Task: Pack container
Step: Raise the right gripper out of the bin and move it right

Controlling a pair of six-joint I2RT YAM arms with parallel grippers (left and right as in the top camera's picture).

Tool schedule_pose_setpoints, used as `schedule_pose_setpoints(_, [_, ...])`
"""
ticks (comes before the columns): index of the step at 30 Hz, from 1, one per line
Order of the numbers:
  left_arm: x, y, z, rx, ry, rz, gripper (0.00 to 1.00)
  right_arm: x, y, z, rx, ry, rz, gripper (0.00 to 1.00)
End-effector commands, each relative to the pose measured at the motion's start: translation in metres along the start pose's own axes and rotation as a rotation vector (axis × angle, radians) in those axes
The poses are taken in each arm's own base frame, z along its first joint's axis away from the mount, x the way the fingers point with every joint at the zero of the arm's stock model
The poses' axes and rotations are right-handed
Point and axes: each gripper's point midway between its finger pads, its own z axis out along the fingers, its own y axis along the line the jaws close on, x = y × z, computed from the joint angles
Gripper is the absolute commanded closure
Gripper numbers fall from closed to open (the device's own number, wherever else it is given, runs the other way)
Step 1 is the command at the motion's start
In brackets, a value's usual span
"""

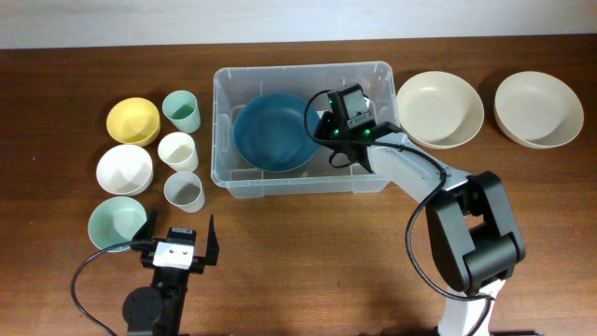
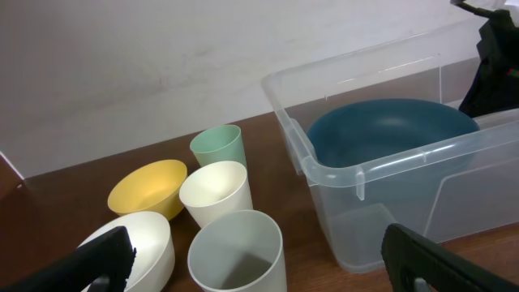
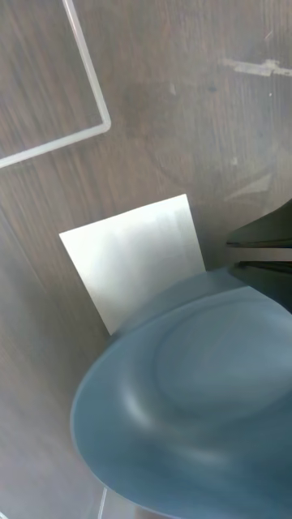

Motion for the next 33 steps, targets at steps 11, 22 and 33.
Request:
schedule_pose_setpoints(11, [0.003,0.001,0.0,-0.005,0.011,0.004,0.0,-0.005,0.004,0.001,0.007,-0.026,-0.015,0.96])
schedule_pose_setpoints(22, [0.003,0.001,0.0,-0.005,0.011,0.004,0.0,-0.041,-0.011,-0.018,0.026,-0.073,0.026,0.96])
schedule_pose_setpoints(33, [0.003,0.001,0.0,-0.005,0.011,0.004,0.0,-0.118,0.024,-0.093,0.009,-0.208,-0.145,0.89])
